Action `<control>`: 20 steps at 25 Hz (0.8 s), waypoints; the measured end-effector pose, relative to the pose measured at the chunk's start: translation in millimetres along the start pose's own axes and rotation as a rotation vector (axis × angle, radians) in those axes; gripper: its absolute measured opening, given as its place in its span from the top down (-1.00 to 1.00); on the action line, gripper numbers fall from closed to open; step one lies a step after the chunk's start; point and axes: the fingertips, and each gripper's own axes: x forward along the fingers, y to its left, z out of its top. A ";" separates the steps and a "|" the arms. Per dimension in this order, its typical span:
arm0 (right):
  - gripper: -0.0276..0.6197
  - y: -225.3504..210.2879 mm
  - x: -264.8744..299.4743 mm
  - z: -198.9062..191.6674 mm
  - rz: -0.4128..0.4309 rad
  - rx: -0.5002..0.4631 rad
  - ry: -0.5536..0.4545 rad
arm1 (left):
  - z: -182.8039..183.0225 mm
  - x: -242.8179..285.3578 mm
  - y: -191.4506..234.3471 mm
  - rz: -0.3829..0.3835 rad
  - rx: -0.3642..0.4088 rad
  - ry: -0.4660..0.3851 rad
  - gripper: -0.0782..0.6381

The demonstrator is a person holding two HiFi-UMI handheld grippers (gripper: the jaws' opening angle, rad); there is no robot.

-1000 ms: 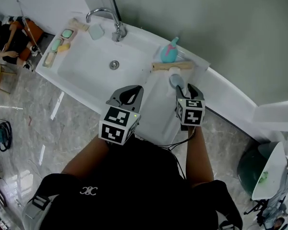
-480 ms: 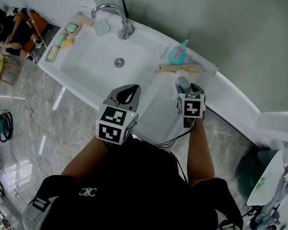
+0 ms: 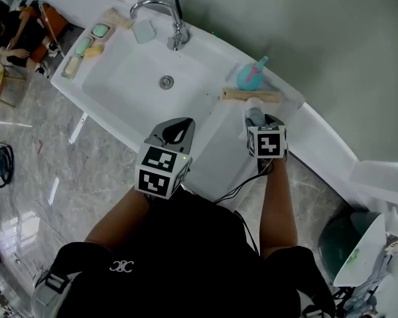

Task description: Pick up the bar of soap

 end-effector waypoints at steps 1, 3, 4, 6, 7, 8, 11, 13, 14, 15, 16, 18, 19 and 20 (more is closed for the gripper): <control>0.13 0.7 1.6 1.1 0.004 -0.017 0.011 | -2.5 0.8 -0.2 -0.003 -0.006 0.003 0.76; 0.13 3.3 6.2 3.2 0.000 -0.056 0.039 | -6.0 2.8 -1.8 -0.011 -0.015 0.007 0.76; 0.13 5.3 8.5 3.2 -0.006 -0.071 0.059 | -7.0 3.8 -2.7 -0.014 -0.019 0.005 0.76; 0.14 8.1 11.0 2.3 -0.018 -0.099 0.094 | -7.4 5.1 -4.2 -0.019 -0.027 -0.001 0.76; 0.14 8.6 11.8 3.7 -0.021 -0.114 0.096 | -7.0 5.0 -4.2 -0.021 -0.031 -0.006 0.76; 0.14 8.3 12.5 5.3 -0.024 -0.125 0.092 | -6.9 4.4 -3.4 -0.022 -0.035 -0.008 0.76; 0.14 4.2 13.6 3.6 -0.016 -0.101 0.095 | -11.1 2.5 2.9 -0.025 -0.045 0.000 0.76; 0.14 2.1 14.6 1.7 0.023 -0.045 0.112 | -16.9 2.6 7.7 -0.029 -0.049 0.014 0.76; 0.14 0.9 15.4 1.0 0.047 -0.023 0.126 | -19.5 3.0 9.8 -0.034 -0.049 0.020 0.76; 0.14 0.1 16.7 0.3 0.071 -0.013 0.143 | -21.3 3.5 11.5 -0.039 -0.047 0.024 0.76; 0.14 -0.5 18.1 -0.2 0.094 -0.012 0.165 | -22.0 3.9 12.9 -0.045 -0.044 0.026 0.76; 0.13 -1.4 21.1 -0.9 0.137 -0.018 0.220 | -22.4 4.7 15.9 -0.058 -0.041 0.028 0.76; 0.13 -1.6 23.0 -1.3 0.161 -0.014 0.249 | -22.8 5.0 17.8 -0.063 -0.042 0.031 0.76; 0.12 -1.6 25.3 -1.9 0.190 -0.002 0.275 | -23.1 5.4 19.7 -0.069 -0.043 0.034 0.76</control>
